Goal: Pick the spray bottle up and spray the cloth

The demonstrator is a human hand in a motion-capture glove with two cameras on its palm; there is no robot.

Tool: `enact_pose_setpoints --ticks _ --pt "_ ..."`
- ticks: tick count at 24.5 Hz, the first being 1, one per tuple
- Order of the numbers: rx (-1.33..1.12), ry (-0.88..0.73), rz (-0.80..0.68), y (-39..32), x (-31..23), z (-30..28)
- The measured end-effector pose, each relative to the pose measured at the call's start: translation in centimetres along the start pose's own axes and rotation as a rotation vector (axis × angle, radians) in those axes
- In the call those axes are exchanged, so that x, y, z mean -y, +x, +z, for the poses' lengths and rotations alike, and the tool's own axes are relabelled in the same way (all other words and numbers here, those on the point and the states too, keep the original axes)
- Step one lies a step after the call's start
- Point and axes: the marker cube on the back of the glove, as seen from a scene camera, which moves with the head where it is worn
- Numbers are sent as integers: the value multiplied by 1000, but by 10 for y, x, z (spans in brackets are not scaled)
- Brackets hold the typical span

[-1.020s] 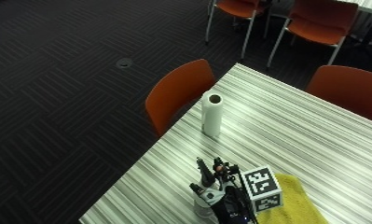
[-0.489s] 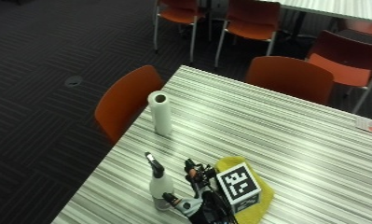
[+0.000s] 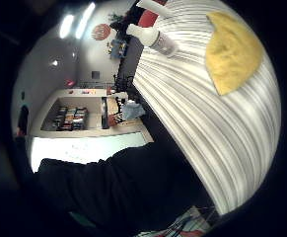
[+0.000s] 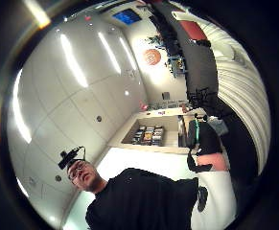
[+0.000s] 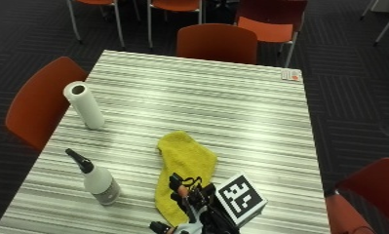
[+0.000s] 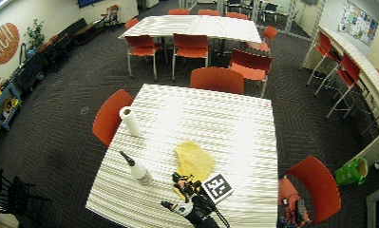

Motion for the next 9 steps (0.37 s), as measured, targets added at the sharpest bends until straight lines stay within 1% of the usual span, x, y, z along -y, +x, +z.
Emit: enact_pose_setpoints --ticks 5,9 --pt "-69 -53 -55 -25 19 -1" --pt "-75 -80 -79 -26 20 3"
